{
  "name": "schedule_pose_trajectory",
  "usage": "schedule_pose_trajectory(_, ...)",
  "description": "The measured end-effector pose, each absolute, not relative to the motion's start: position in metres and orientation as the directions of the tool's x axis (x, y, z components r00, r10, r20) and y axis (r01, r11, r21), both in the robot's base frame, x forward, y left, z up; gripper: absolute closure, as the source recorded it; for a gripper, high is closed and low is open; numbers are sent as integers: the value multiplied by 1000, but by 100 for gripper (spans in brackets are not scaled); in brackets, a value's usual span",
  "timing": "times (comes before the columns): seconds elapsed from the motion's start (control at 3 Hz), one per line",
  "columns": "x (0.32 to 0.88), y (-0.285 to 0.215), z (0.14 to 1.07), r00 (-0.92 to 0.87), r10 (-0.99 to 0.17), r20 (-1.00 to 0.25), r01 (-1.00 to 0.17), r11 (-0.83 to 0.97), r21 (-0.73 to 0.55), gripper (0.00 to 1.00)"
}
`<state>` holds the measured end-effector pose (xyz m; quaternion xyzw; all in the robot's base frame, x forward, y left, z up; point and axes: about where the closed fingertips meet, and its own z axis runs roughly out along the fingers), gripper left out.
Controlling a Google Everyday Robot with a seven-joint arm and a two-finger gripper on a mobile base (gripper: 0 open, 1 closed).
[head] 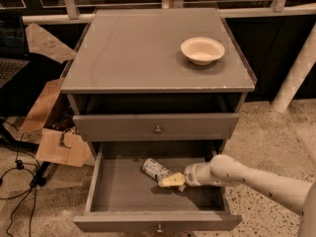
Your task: Pick blue plastic bottle from middle drawer and place on counter
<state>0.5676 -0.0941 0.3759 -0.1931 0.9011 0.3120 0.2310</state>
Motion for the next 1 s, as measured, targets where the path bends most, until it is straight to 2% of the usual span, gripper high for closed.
schedule_pose_trajectory(0.33, 567, -94, 377, -820, -203, -535, -490, 732, 473, 0)
schedule_pose_trajectory(1.0, 567, -94, 377, -820, -203, -535, -490, 732, 473, 43)
